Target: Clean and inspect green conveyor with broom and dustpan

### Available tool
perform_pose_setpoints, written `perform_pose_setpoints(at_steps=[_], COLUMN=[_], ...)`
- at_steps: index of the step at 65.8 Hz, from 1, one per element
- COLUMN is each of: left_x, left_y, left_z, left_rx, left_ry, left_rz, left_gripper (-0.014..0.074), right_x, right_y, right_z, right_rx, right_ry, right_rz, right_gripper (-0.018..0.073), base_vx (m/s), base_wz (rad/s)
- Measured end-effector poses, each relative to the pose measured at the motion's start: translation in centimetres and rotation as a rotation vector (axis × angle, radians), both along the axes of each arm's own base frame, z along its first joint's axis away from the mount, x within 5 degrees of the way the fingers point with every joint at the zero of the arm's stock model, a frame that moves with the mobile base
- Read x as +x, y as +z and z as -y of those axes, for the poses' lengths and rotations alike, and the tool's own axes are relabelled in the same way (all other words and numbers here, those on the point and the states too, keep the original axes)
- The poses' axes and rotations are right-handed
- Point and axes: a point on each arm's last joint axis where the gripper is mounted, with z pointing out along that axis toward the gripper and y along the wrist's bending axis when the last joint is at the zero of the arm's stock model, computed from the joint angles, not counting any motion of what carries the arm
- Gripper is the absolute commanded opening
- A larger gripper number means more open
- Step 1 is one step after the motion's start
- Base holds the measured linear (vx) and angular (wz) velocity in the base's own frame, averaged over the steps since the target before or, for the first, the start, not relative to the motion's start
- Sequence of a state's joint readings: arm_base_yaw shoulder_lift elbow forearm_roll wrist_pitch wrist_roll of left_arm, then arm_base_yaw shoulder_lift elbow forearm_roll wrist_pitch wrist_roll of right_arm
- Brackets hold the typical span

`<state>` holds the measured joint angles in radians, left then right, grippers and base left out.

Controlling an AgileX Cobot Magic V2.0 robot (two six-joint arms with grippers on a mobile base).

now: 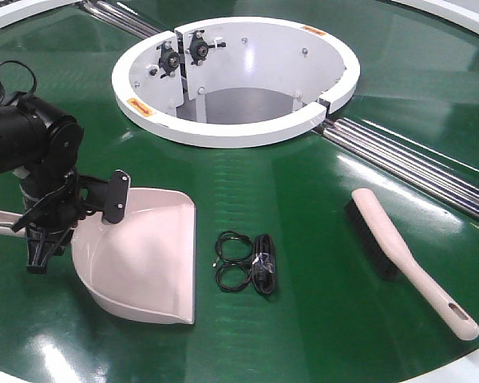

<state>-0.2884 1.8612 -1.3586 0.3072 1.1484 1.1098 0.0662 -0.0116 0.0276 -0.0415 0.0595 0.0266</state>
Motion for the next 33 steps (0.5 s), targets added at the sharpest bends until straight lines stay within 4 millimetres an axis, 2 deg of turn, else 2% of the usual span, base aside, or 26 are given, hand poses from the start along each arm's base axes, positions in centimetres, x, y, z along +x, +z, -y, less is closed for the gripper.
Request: perform_pose_setpoints(at_steps=[33], left_x=[0.08], left_y=[-0.66], left_z=[0.11], left_rx=[-0.001], left_ry=[0.012], left_rz=[-0.028], left_gripper=[-0.0008], right_x=[0.00], right_y=[0.00], right_z=[0.00], right_rx=[0.000], right_ry=[0.000], right_rz=[0.000], right_gripper=[-0.0008], base_vx=[0.00], base_wz=[0.00])
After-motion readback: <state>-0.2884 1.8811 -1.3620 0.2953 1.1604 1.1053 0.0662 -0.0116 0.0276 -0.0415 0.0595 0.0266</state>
